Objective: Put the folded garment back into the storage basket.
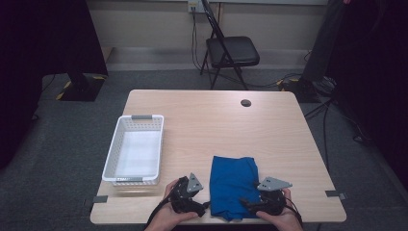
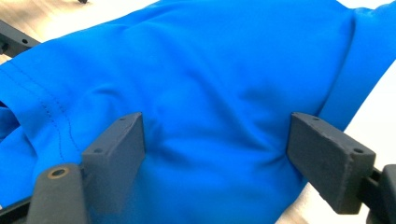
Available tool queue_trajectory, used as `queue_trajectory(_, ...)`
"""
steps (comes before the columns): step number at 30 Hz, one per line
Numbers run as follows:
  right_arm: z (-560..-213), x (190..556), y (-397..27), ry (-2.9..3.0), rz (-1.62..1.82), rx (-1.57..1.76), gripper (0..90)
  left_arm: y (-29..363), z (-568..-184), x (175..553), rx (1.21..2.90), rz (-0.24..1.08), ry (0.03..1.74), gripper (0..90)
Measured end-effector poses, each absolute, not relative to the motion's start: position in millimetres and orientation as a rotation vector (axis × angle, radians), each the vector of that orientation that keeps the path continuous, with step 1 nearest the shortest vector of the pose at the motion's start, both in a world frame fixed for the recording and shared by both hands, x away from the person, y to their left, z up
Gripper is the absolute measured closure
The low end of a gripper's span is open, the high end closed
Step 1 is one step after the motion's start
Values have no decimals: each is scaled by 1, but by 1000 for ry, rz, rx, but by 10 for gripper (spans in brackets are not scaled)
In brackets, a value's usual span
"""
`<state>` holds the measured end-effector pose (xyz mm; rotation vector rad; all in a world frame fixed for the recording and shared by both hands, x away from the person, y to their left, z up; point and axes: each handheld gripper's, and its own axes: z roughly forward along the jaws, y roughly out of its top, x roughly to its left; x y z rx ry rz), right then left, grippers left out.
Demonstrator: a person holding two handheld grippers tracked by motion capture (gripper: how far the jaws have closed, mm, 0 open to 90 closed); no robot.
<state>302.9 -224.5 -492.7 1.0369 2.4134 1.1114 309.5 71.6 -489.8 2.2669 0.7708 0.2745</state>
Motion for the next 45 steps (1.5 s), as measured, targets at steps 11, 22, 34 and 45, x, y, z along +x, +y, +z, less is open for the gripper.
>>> queue_trajectory(11, -493, 311, -220, 2429, 1101, 1012, 185, 71, -491, 310, 2263, 283, 757, 154)
queue_trajectory(22, -492, 318, -217, 2439, 1094, 1003, 184, 71, -492, 308, 2248, 294, 768, 148)
queue_trajectory(34, -492, 333, -207, 2447, 1089, 998, 184, 70, -494, 304, 2260, 281, 754, 81)
queue_trajectory(45, -493, 345, -198, 2448, 1090, 997, 184, 68, -495, 303, 2269, 284, 762, 1)
